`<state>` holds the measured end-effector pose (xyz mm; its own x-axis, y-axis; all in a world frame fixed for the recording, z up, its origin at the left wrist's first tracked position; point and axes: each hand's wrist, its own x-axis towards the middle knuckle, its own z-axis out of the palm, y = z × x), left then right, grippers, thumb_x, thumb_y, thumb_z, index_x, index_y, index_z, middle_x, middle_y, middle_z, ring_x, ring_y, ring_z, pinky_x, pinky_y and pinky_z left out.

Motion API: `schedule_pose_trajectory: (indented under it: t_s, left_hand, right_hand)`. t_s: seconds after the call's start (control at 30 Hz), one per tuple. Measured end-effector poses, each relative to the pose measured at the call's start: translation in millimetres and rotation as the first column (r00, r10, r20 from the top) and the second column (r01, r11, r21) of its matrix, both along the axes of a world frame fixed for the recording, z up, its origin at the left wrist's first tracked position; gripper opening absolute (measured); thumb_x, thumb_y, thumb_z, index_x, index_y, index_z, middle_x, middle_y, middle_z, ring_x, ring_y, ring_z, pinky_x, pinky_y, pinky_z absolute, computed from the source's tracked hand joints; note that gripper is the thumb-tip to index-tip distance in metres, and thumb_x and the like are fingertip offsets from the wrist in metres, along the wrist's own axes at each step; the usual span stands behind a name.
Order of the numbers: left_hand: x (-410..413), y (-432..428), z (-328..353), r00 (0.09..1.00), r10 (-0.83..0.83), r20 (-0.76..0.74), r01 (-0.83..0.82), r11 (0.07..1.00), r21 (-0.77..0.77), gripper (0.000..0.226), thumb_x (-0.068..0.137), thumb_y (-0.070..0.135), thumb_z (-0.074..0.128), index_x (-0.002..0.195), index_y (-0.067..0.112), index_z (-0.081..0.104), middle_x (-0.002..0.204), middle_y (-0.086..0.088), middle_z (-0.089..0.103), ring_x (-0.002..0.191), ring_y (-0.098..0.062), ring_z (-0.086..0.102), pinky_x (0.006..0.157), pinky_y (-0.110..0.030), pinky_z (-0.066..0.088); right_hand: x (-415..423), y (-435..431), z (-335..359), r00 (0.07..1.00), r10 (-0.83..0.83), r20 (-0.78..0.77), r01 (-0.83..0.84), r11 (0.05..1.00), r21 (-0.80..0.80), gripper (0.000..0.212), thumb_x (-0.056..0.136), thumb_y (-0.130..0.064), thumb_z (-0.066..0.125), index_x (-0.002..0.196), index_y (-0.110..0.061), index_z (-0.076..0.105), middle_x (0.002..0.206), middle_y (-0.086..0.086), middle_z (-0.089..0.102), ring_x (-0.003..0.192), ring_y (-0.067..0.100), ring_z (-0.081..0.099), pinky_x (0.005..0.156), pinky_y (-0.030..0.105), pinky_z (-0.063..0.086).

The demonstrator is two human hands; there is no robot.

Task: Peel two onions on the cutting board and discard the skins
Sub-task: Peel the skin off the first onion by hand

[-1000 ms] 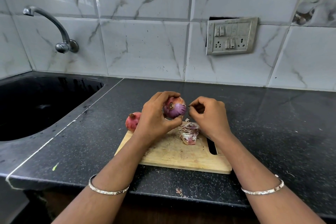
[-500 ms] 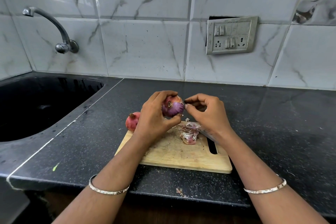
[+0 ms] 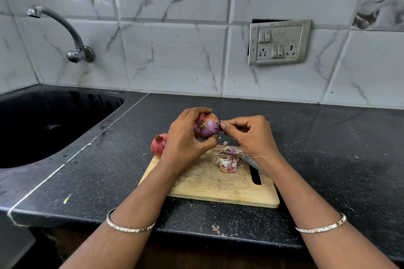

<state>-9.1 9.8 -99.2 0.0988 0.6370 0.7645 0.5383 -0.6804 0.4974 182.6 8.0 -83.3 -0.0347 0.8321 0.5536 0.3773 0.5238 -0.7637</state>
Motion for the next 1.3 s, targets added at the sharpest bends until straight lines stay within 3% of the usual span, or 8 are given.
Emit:
schedule_pose_trajectory:
  t_s: [0.2,0.33,0.43,0.63,0.8,0.93,1.1,1.3]
  left_hand:
    - [1.4,-1.1,0.1,0.999,-0.006,-0.036,0.006,1.000,0.003,0.056,0.069,0.032,0.076,0.123,0.022,0.064,0.114,0.008,0.064,0.102,-0.005,0.061,0.086,-0.031,0.056]
    - [0.5,-0.6,0.4,1.000,0.010,-0.021,-0.010,1.000,0.005,0.056,0.068,0.031,0.076,0.122,0.023,0.064,0.114,0.010,0.065,0.102,-0.003,0.061,0.088,-0.023,0.052]
    - [-0.6,0.3,0.1,1.000,0.021,-0.011,-0.021,1.000,0.002,0.056,0.069,0.032,0.076,0.123,0.024,0.063,0.115,0.010,0.064,0.102,-0.003,0.061,0.086,-0.024,0.054]
    - [-0.5,-1.3,0.5,1.000,0.015,-0.015,-0.015,1.000,0.009,0.056,0.069,0.037,0.073,0.123,0.025,0.063,0.115,0.011,0.064,0.102,-0.002,0.061,0.086,-0.023,0.054]
    - [-2.1,-1.1,0.8,1.000,0.015,-0.002,-0.015,1.000,0.015,0.057,0.070,0.028,0.080,0.124,0.022,0.063,0.115,0.010,0.063,0.102,-0.002,0.060,0.083,-0.025,0.056]
    - [-2.0,-1.1,0.7,1.000,0.012,-0.007,-0.012,1.000,0.015,0.057,0.070,0.029,0.079,0.124,0.022,0.062,0.115,0.010,0.062,0.102,-0.003,0.060,0.081,-0.029,0.059]
    - [-1.4,-1.5,0.5,1.000,0.007,-0.025,-0.006,1.000,0.017,0.057,0.069,0.030,0.077,0.124,0.021,0.064,0.114,0.009,0.063,0.102,-0.005,0.060,0.081,-0.034,0.059]
    - [-1.2,-1.0,0.8,1.000,0.006,-0.027,-0.005,1.000,0.013,0.059,0.068,0.031,0.076,0.124,0.021,0.064,0.115,0.009,0.063,0.103,-0.005,0.060,0.082,-0.035,0.059]
  right_hand:
    - [-2.1,1.0,-2.6,1.000,-0.027,0.011,0.027,0.998,0.057,0.008,0.087,-0.012,0.078,0.084,-0.018,0.082,0.073,-0.009,0.076,0.067,0.003,0.069,0.063,0.025,0.055]
    - [-1.5,2.1,-2.5,1.000,0.011,-0.018,-0.011,1.000,0.022,0.005,0.087,-0.017,0.080,0.090,-0.017,0.083,0.076,-0.005,0.077,0.073,0.013,0.073,0.070,0.041,0.062]
    - [-2.2,0.8,-2.8,0.998,0.044,-0.046,-0.044,0.999,-0.005,0.010,0.086,-0.020,0.081,0.094,-0.016,0.083,0.078,-0.003,0.078,0.073,0.017,0.073,0.070,0.045,0.063]
    - [-0.5,2.0,-3.5,0.992,0.064,-0.113,-0.068,0.997,-0.030,0.008,0.086,-0.015,0.081,0.092,-0.012,0.083,0.076,0.002,0.078,0.068,0.014,0.069,0.064,0.032,0.060]
    - [-0.1,3.2,-3.6,0.984,0.100,-0.148,-0.108,0.993,-0.050,0.014,0.084,-0.016,0.081,0.096,-0.008,0.082,0.082,0.004,0.078,0.074,0.018,0.070,0.069,0.039,0.062]
    - [1.5,4.2,-5.1,0.988,0.097,-0.117,-0.103,0.993,-0.049,0.016,0.084,-0.019,0.082,0.098,-0.010,0.082,0.082,0.003,0.078,0.075,0.017,0.070,0.073,0.042,0.060]
    - [0.2,1.7,-4.3,0.995,0.064,-0.079,-0.065,0.998,-0.016,0.008,0.084,-0.013,0.082,0.092,-0.011,0.083,0.077,-0.001,0.077,0.070,0.009,0.069,0.065,0.027,0.056]
    - [-3.2,-0.6,-3.9,1.000,0.004,-0.025,-0.003,0.999,0.048,0.004,0.084,-0.011,0.081,0.085,-0.014,0.083,0.075,-0.005,0.077,0.067,0.006,0.068,0.064,0.025,0.056]
